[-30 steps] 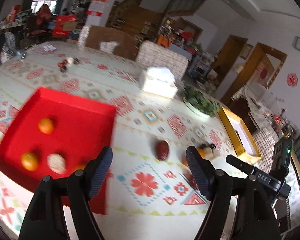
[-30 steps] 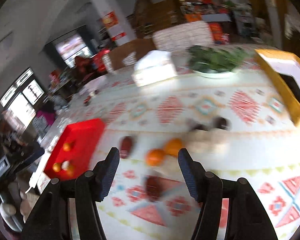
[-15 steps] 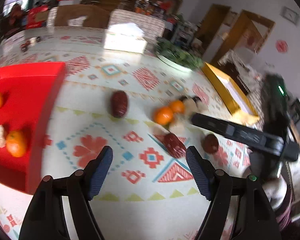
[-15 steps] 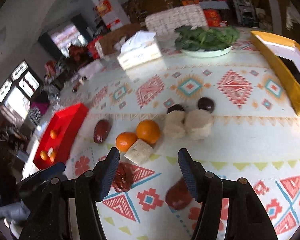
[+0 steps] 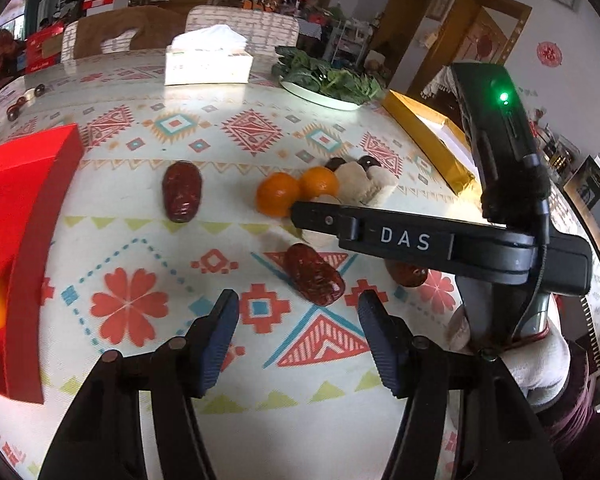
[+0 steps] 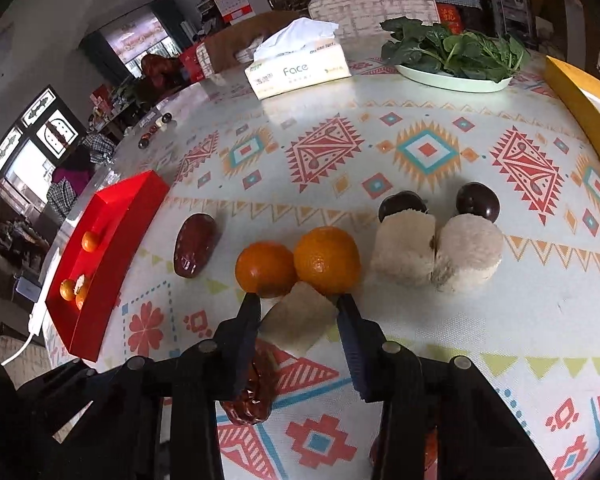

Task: Organize fruits
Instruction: 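Grasp a red date with the left tool while the right tool grasps a square beige piece, then lower the date into the red box with the left tool while the right tool releases the square piece there, then move both tools back over the fruit row, right tool toward a red date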

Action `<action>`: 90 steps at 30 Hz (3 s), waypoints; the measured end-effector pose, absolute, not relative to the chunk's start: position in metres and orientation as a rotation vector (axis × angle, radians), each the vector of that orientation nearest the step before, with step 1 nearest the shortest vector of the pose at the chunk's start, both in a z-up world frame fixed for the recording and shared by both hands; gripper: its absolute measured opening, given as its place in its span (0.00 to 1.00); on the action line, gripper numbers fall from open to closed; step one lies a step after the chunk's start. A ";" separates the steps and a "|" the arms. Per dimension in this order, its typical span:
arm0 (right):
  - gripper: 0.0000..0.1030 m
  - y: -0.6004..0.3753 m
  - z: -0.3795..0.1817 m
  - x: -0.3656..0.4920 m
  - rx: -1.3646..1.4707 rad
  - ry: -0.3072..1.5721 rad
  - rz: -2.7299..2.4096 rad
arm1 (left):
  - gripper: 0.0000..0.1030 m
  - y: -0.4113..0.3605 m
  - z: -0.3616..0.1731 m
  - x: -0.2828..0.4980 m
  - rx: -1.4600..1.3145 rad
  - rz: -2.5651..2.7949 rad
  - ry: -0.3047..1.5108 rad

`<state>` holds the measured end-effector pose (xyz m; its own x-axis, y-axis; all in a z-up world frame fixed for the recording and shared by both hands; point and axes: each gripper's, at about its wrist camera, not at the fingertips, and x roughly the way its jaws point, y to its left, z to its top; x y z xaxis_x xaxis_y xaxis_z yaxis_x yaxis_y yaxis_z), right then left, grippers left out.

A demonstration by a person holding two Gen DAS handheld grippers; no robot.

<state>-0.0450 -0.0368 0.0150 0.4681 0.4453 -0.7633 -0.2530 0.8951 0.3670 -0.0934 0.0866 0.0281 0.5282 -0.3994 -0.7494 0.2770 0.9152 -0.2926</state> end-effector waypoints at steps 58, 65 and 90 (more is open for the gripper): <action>0.42 0.233 0.040 -0.036 0.020 1.006 0.759 | 0.26 0.410 0.032 -0.080 -0.311 0.213 0.833; 0.46 0.247 0.029 -0.033 -0.003 1.009 0.745 | 0.26 0.411 0.029 -0.076 -0.325 0.201 0.839; 0.64 0.182 0.038 -0.052 0.015 1.025 0.624 | 0.50 0.369 0.028 -0.092 -0.334 0.181 0.852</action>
<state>-0.0517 0.1824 0.0381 0.3622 0.4913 -0.7921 -0.4780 0.8274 0.2947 -0.0923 0.3685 0.0280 0.6475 0.0232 -0.7617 -0.2877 0.9330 -0.2161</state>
